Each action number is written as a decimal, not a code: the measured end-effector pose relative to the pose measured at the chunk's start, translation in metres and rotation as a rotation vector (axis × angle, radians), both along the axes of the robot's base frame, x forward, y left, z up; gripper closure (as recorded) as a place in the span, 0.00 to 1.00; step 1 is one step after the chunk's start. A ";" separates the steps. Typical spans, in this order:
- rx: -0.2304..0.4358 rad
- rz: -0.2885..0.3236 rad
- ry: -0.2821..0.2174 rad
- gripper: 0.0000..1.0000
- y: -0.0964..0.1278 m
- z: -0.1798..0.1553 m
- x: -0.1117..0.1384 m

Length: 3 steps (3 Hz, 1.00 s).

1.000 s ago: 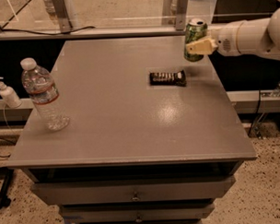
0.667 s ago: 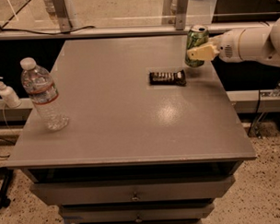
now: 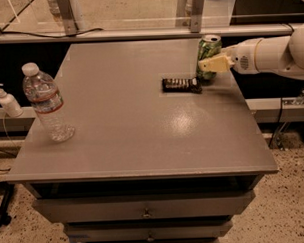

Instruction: Move green can near rxbar chocolate

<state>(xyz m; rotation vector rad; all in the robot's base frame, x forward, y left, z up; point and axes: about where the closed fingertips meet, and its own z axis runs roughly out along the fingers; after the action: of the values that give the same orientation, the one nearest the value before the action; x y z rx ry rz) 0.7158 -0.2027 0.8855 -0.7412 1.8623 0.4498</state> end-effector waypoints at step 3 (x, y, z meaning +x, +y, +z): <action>0.003 0.020 -0.012 0.13 -0.004 -0.002 -0.003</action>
Offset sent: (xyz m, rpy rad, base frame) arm -0.0053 -0.0105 0.0011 0.0011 -0.0145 0.0114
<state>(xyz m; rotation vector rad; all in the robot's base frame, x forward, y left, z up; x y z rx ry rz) 0.7124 -0.2068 0.8840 -0.7596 1.8446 0.4596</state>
